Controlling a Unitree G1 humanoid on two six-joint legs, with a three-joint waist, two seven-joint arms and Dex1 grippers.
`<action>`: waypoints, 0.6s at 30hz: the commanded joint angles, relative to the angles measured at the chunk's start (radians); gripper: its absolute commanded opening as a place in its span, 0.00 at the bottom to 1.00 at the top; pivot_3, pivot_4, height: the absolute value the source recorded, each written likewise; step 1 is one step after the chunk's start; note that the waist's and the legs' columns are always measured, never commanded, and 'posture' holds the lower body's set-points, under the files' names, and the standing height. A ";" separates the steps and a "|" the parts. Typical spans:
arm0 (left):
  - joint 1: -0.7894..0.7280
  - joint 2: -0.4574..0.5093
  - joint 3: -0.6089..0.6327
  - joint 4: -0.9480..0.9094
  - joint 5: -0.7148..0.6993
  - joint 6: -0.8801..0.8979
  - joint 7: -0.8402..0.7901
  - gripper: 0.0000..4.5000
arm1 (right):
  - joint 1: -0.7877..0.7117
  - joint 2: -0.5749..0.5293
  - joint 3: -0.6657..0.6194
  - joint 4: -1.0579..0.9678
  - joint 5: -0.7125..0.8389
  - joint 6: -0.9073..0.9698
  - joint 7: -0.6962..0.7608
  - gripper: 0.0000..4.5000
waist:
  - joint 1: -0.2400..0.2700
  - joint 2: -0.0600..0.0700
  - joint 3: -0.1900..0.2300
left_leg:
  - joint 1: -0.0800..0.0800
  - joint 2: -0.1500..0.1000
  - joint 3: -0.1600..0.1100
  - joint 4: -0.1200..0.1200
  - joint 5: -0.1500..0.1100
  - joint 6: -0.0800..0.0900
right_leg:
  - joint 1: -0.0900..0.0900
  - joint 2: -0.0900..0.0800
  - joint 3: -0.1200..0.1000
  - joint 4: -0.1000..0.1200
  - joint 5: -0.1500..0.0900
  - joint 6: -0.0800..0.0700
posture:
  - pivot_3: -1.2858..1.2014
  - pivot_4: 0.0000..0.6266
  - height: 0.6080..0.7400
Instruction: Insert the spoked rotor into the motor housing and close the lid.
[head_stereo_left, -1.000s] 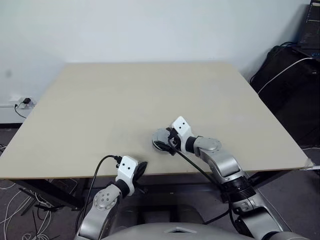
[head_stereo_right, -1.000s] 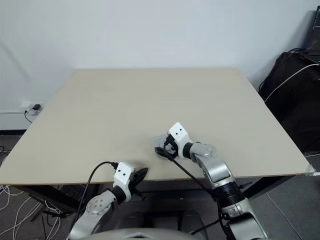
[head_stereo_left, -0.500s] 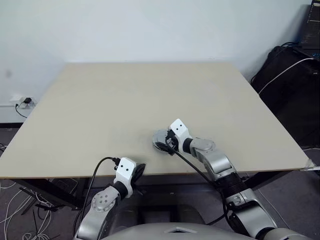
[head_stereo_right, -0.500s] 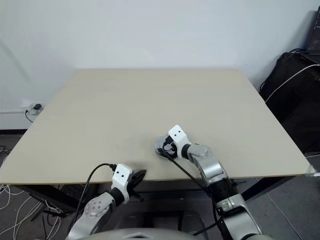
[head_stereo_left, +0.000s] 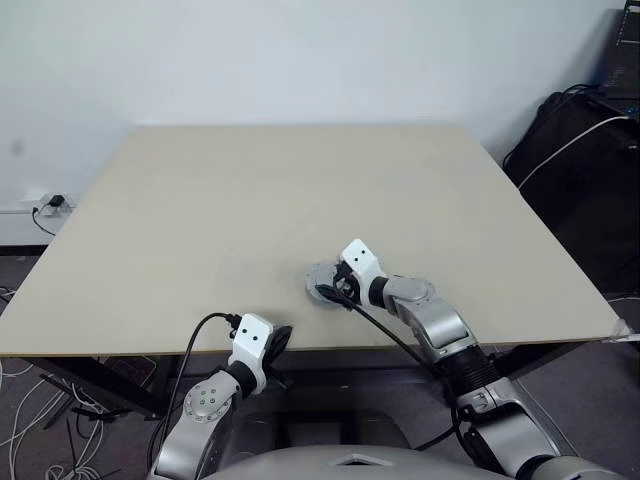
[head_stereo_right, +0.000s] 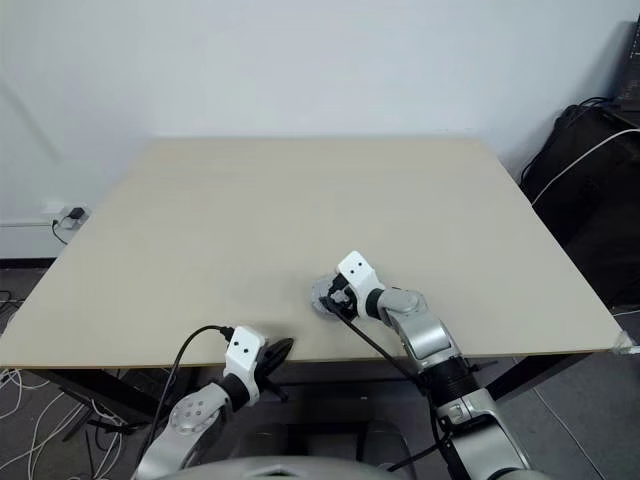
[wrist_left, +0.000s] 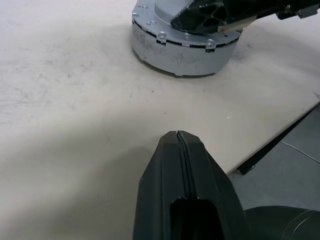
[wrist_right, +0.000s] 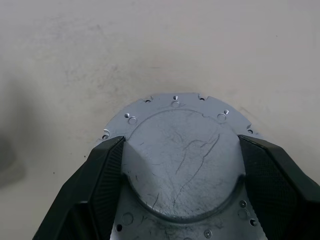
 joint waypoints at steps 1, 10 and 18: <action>-0.014 -0.003 0.002 -0.015 -0.002 -0.024 -0.003 0.00 | -0.001 -0.006 0.012 -0.021 -0.015 0.009 0.003 0.71 | 0.000 0.000 0.000 | 0.000 0.000 0.000 0.000 0.000 0.000 | 0.000 0.000 0.000 0.000 0.000 0.000 | 0.52 0.00 1.00; -0.015 -0.002 0.004 -0.011 -0.002 -0.026 -0.002 0.00 | -0.022 0.003 0.024 -0.024 -0.030 0.082 -0.026 0.71 | 0.000 0.000 0.000 | 0.000 0.000 0.000 0.000 0.000 0.000 | 0.000 0.000 0.000 0.000 0.000 0.000 | 0.52 0.00 1.00; -0.041 -0.008 0.008 -0.011 -0.011 -0.023 -0.008 0.00 | -0.042 -0.014 0.051 -0.053 -0.022 0.173 0.011 0.71 | 0.001 0.001 -0.001 | 0.000 0.000 0.000 0.000 0.000 0.000 | 0.000 0.000 0.000 0.000 0.000 0.000 | 0.52 0.00 1.00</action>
